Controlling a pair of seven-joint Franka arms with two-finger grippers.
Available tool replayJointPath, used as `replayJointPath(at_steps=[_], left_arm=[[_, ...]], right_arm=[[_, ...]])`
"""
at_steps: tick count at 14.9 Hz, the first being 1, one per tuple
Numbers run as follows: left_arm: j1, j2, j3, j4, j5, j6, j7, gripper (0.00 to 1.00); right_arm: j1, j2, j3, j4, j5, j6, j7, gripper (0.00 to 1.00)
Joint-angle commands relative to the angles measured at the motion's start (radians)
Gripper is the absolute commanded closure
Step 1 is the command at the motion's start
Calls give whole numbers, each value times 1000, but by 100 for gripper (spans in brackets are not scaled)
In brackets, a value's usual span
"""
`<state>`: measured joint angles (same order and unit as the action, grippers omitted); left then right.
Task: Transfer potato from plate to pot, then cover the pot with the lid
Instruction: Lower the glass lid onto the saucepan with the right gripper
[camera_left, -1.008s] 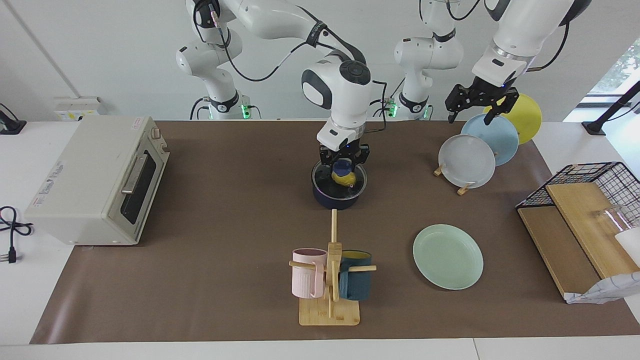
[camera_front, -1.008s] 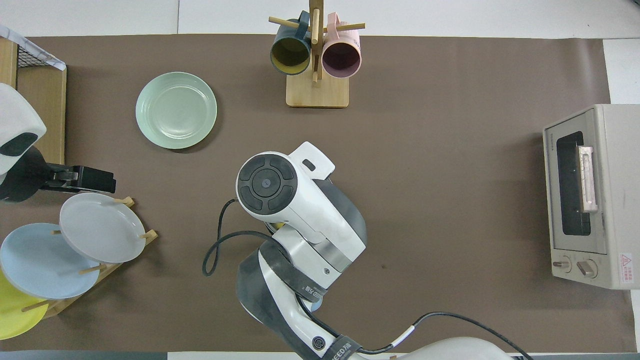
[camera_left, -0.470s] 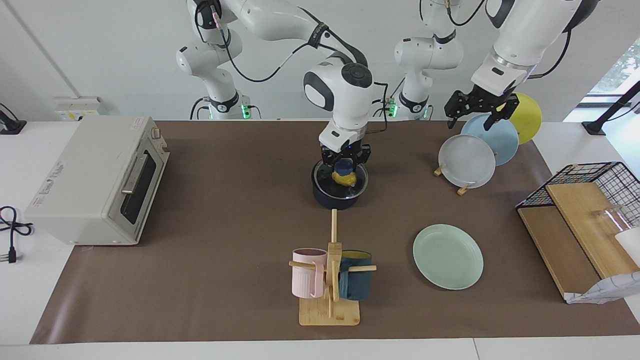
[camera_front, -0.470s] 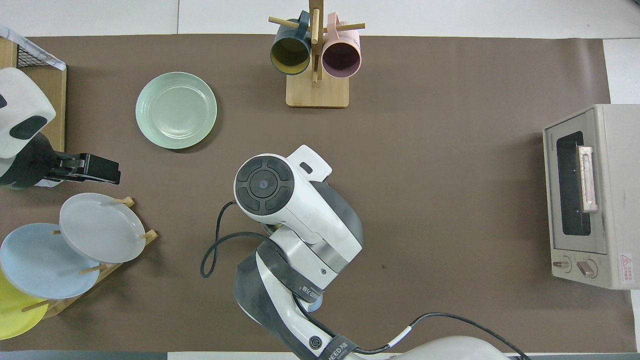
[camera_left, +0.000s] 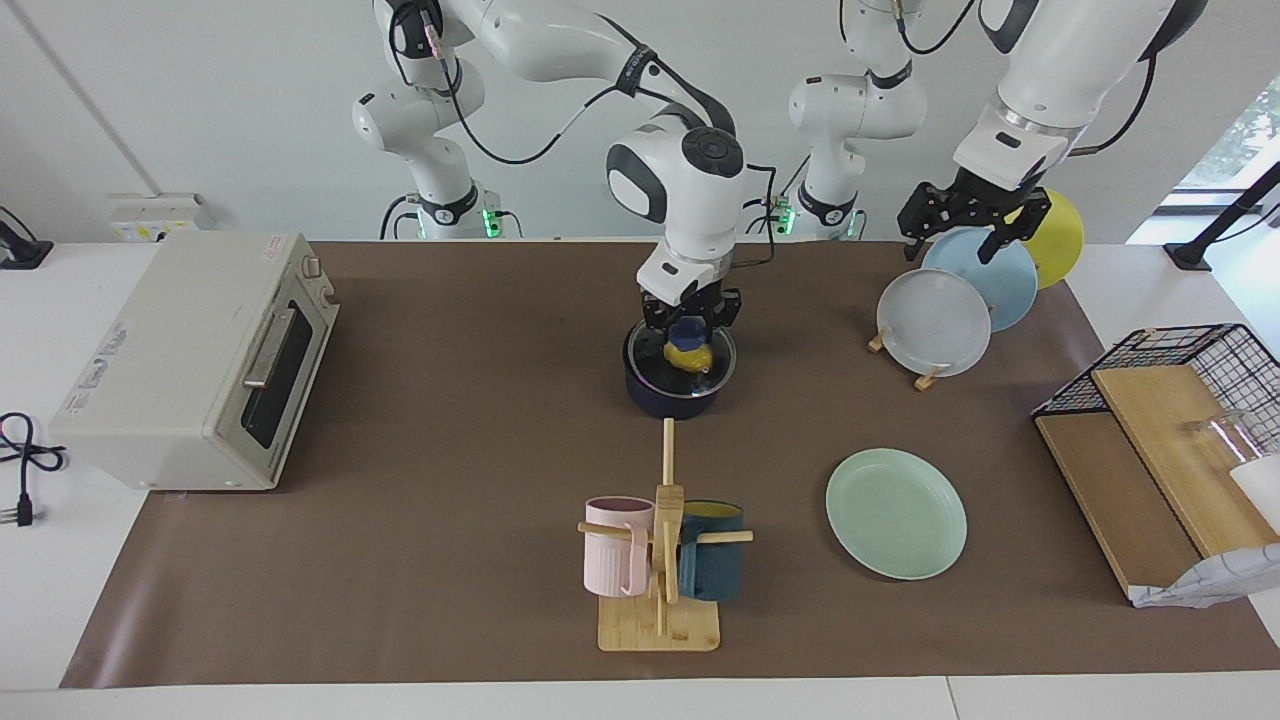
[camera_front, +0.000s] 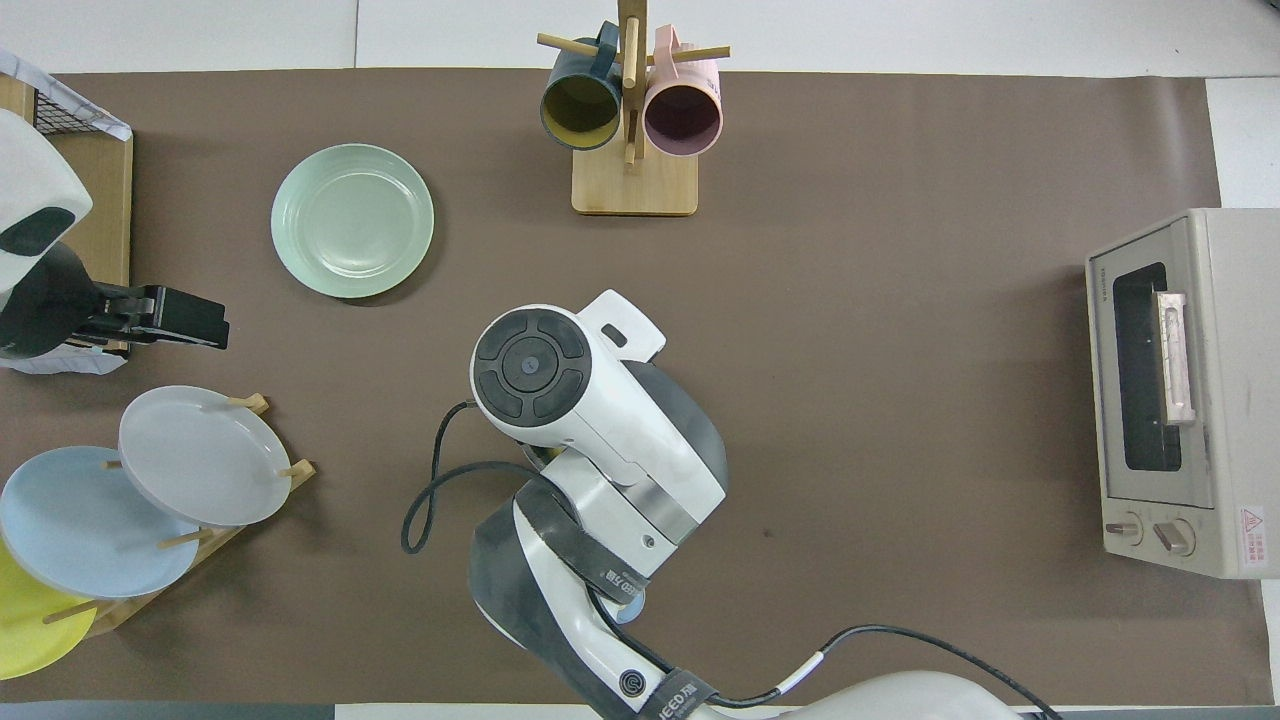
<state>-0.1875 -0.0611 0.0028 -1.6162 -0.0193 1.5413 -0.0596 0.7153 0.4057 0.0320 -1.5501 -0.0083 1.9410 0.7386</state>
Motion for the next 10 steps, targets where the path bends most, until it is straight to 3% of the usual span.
replayJointPath(at_steps=[1, 10], left_arm=[[16, 13, -7, -8, 16, 17, 6, 0], [14, 9, -12, 3, 9, 5, 4, 0]], right_arm=[[-11, -8, 3, -13, 1, -37, 22, 53], [-25, -13, 2, -13, 22, -51, 24, 53]])
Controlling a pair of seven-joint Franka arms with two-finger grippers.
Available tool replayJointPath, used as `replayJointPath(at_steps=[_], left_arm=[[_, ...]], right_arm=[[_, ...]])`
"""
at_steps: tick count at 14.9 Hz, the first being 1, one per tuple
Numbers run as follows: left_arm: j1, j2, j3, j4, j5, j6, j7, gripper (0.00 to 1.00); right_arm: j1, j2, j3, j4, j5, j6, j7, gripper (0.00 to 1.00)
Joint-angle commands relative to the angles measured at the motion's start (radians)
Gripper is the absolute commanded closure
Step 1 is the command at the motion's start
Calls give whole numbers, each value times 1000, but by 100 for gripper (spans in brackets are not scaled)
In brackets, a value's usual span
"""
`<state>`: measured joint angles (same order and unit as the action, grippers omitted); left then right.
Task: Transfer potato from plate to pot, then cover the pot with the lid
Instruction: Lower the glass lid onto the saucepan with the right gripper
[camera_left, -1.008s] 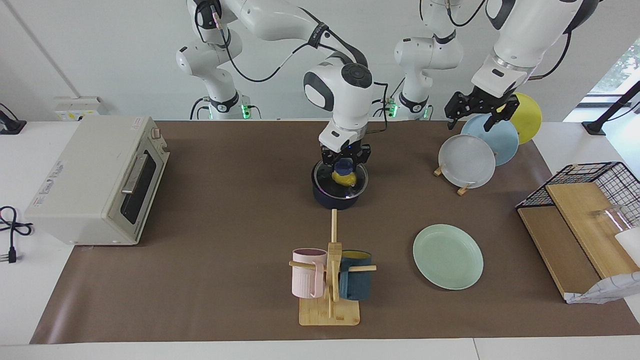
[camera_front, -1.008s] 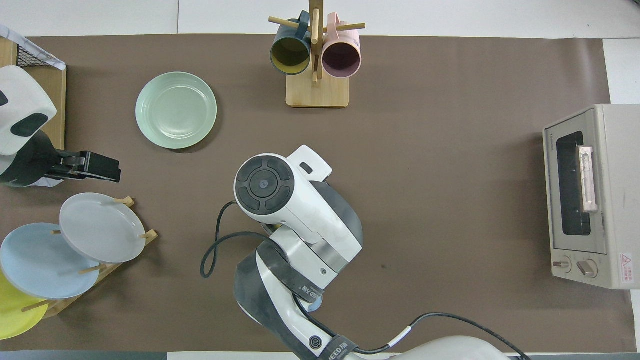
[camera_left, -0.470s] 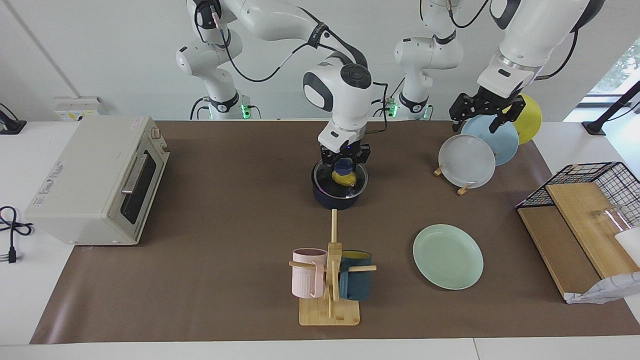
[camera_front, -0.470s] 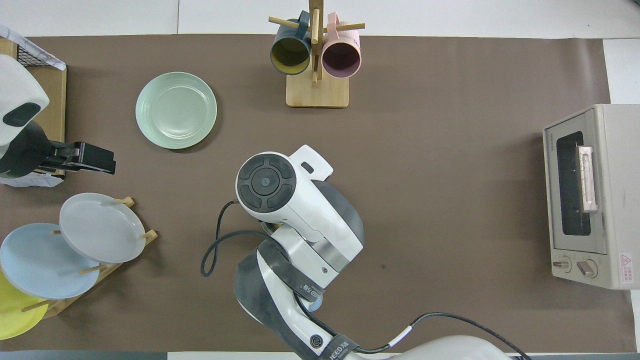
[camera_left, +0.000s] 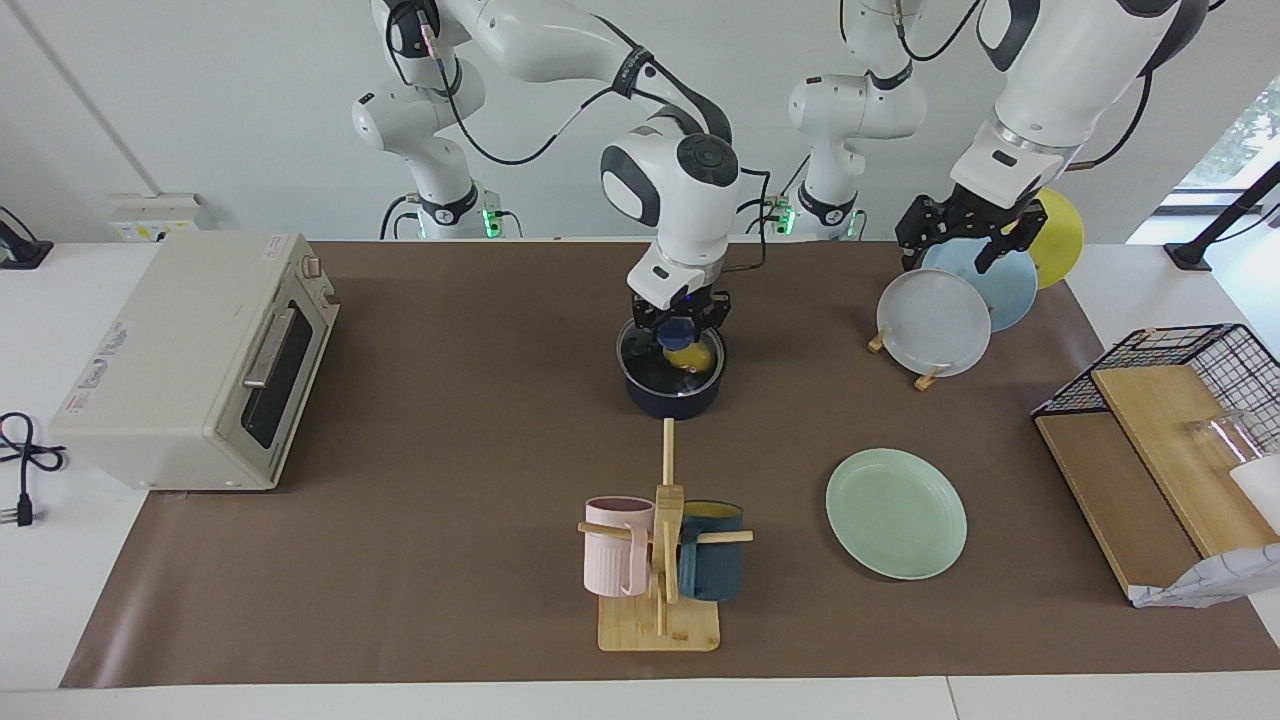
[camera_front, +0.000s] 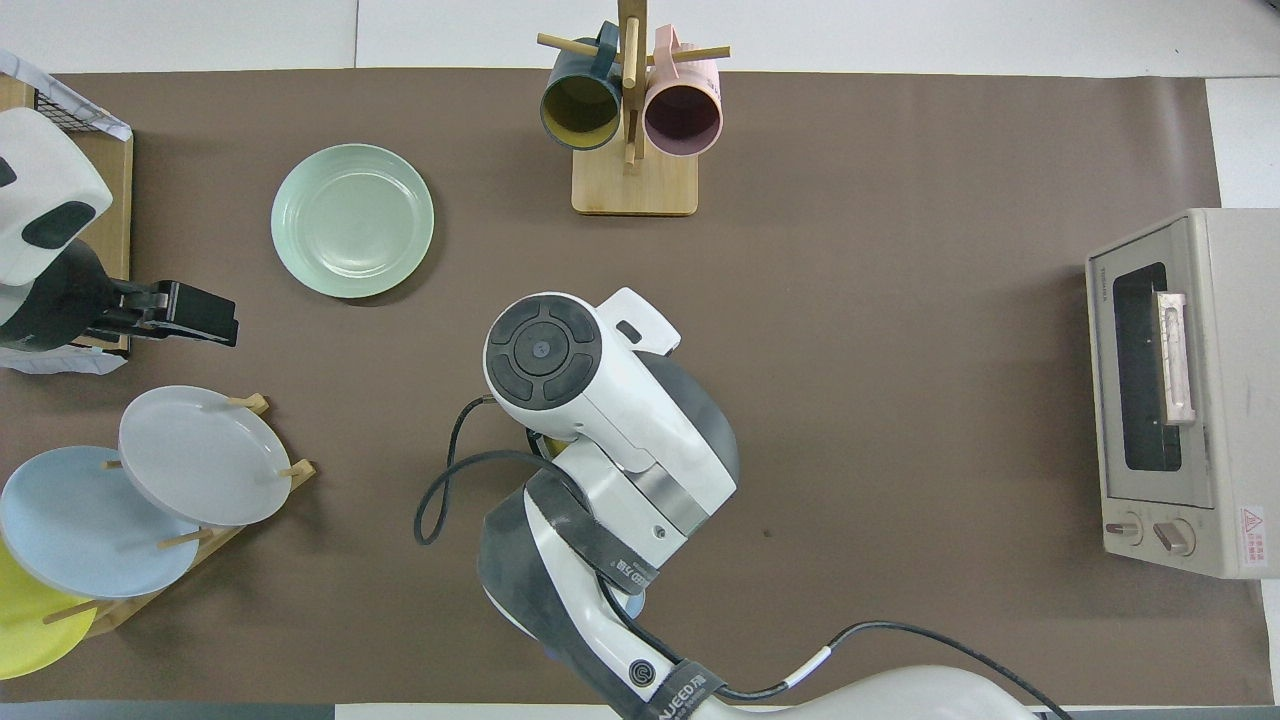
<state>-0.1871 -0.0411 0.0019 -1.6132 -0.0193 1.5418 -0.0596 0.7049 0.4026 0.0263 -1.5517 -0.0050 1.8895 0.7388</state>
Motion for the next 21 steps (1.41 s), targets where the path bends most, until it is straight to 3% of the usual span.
replayJointPath(at_steps=[1, 11, 14, 15, 18, 19, 21], left_arm=[[14, -13, -13, 1, 7, 4, 3, 0], [14, -11, -11, 3, 4, 7, 1, 0], [15, -11, -11, 1, 4, 18, 1, 0], [15, -11, -11, 2, 4, 18, 1, 0], [15, -11, -10, 3, 4, 21, 0, 0], [15, -11, -10, 3, 4, 26, 1, 0], [15, -11, -10, 3, 4, 27, 1, 0]], right_arm=[[-15, -10, 7, -11, 42, 6, 28, 53], [-12, -11, 7, -37, 49, 69, 66, 50], [-12, -18, 7, -51, 48, 80, 71, 39], [-12, -18, 7, -54, 48, 82, 71, 28], [-13, -22, 7, -71, 48, 85, 67, 18], [-13, -25, 7, -73, 48, 88, 68, 8], [-13, -25, 7, -70, 46, 85, 68, 0]])
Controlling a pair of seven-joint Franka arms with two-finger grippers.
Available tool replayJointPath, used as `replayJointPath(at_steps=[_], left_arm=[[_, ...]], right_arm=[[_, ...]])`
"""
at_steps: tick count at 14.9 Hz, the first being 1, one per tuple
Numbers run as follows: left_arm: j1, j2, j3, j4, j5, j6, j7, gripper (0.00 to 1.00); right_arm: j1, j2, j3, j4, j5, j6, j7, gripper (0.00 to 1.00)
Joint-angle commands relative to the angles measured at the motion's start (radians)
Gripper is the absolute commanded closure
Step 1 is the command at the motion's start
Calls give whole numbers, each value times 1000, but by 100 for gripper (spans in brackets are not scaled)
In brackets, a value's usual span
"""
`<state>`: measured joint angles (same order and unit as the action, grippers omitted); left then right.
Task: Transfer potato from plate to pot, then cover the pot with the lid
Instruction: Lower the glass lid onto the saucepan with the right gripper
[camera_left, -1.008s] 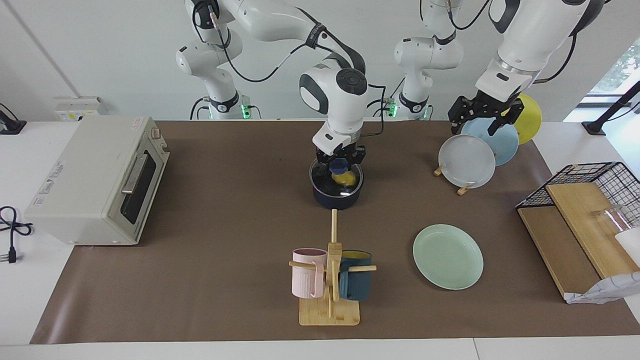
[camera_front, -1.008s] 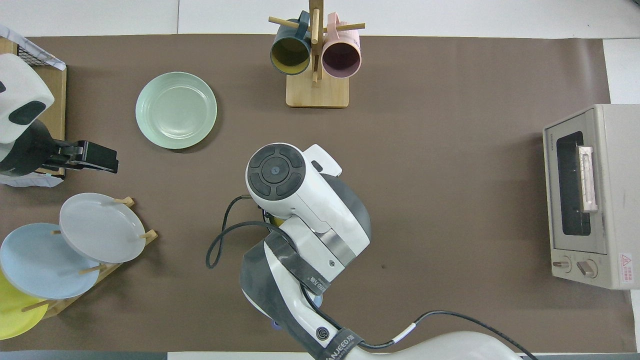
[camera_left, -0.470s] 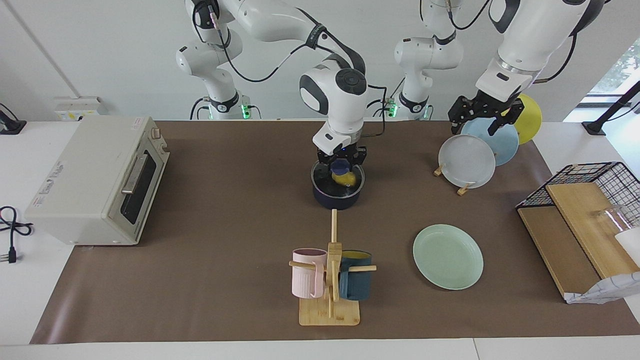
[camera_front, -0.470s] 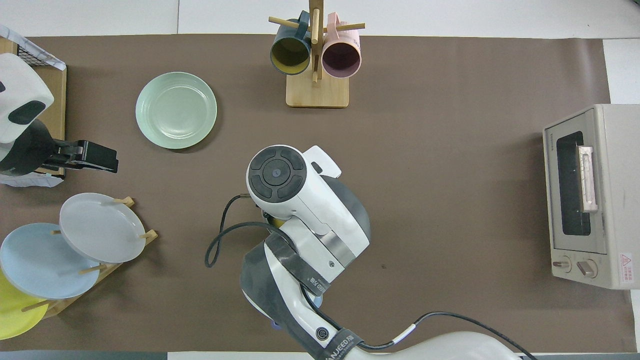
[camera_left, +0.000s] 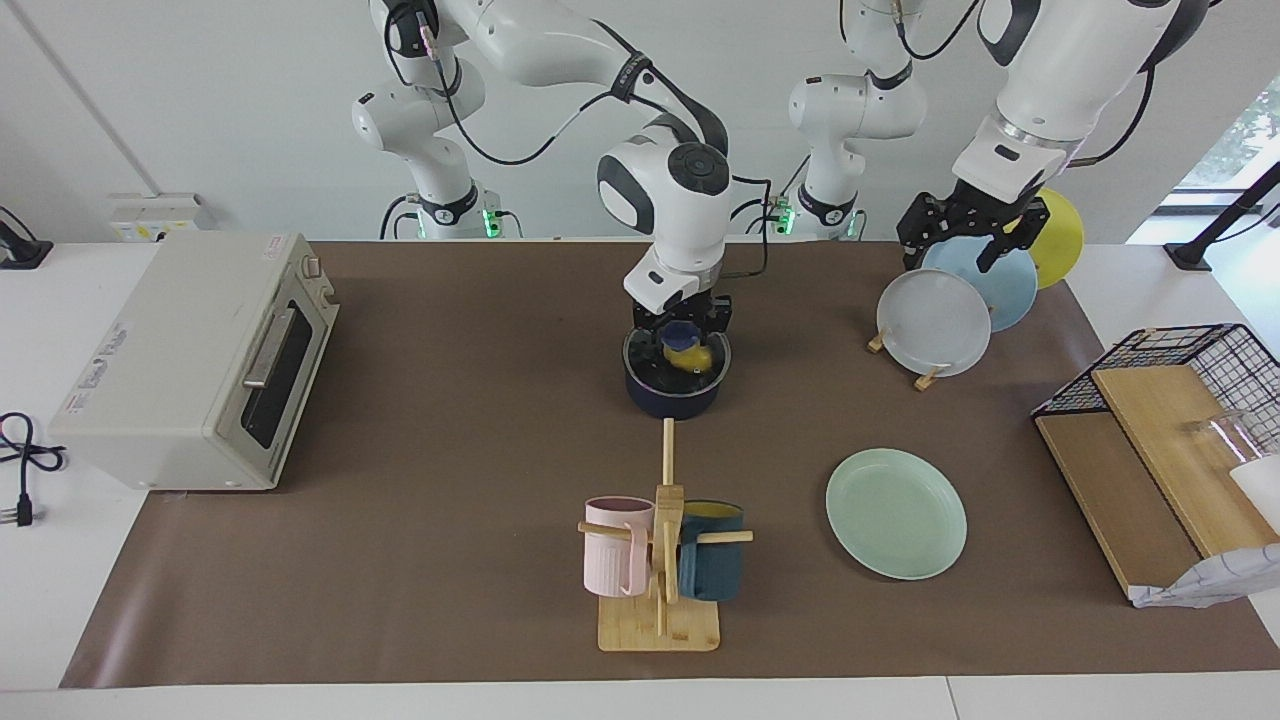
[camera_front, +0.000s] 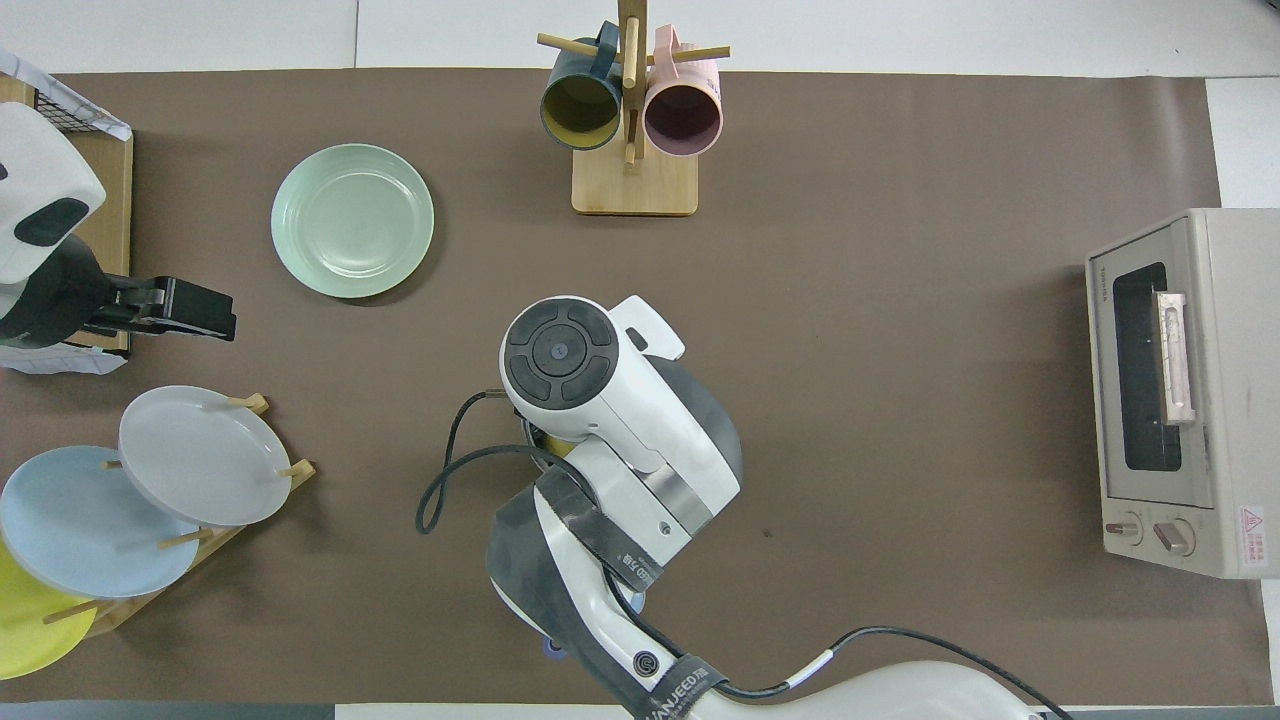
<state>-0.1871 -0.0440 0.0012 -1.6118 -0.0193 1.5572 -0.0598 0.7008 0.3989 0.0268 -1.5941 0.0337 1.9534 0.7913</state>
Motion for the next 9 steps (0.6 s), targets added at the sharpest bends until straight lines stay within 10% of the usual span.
replayJointPath(at_steps=[1, 9], left_arm=[[15, -8, -9, 1, 2, 12, 0, 0], [15, -8, -9, 1, 4, 14, 1, 0]], right_arm=[[-10, -22, 5, -21, 0, 15, 14, 0], [-233, -156, -1, 63, -8, -160, -199, 0]])
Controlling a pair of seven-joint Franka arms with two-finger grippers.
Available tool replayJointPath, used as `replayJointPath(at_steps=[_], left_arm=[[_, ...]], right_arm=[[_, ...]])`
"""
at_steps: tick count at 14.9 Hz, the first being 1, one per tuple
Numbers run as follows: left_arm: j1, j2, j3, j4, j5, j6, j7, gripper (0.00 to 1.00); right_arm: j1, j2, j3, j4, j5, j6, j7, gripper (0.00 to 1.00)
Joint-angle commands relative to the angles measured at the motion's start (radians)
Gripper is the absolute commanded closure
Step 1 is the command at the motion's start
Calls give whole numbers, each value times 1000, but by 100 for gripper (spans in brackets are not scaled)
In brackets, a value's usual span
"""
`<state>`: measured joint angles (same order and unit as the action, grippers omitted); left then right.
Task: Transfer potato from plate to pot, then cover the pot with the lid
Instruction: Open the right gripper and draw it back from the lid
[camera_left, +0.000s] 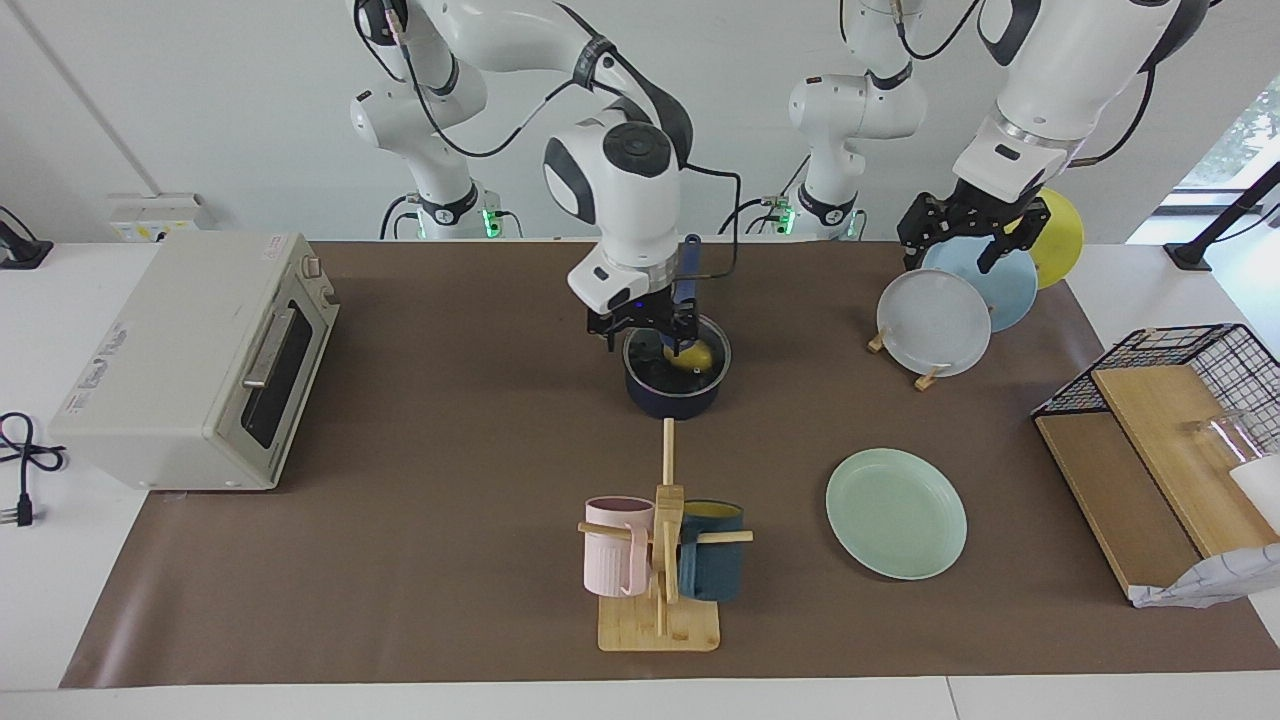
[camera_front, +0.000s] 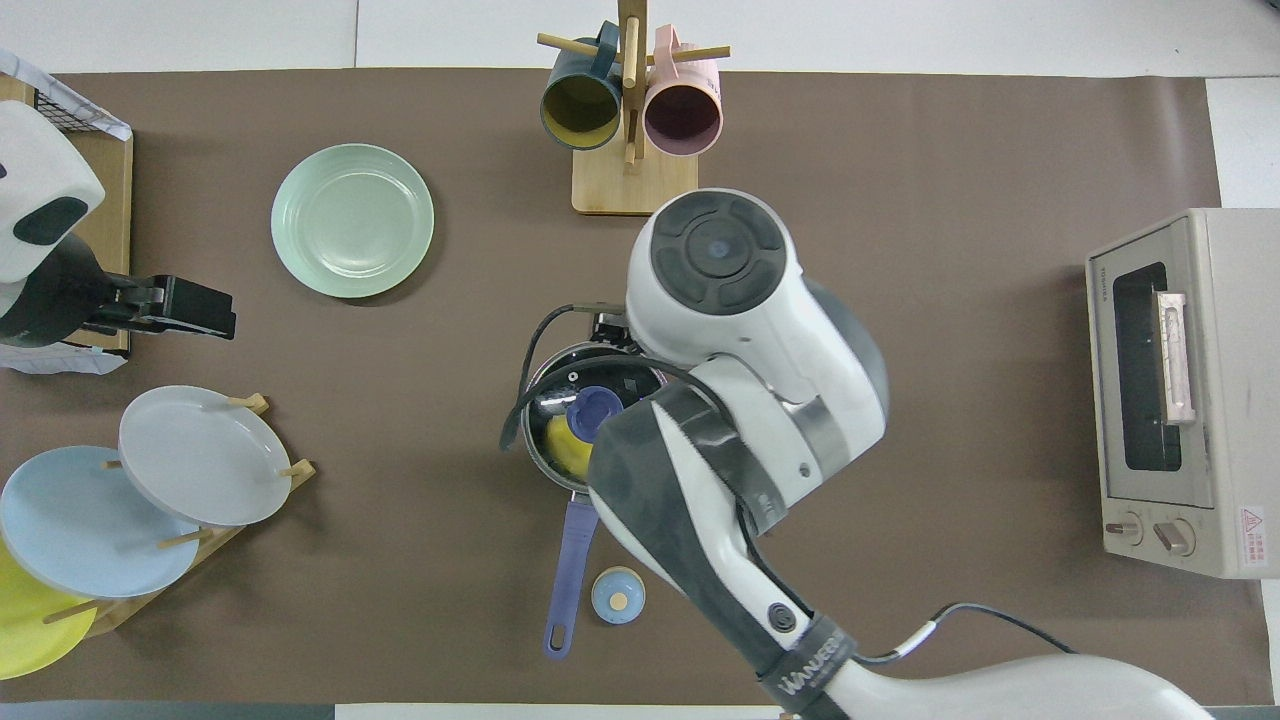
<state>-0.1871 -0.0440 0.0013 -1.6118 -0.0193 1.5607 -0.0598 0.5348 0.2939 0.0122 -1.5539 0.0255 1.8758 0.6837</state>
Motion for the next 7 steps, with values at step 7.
replayJointPath(at_steps=[7], left_arm=[[15, -8, -9, 0, 4, 15, 3, 0]], right_arm=[[-294, -199, 11, 18, 5, -283, -375, 0]])
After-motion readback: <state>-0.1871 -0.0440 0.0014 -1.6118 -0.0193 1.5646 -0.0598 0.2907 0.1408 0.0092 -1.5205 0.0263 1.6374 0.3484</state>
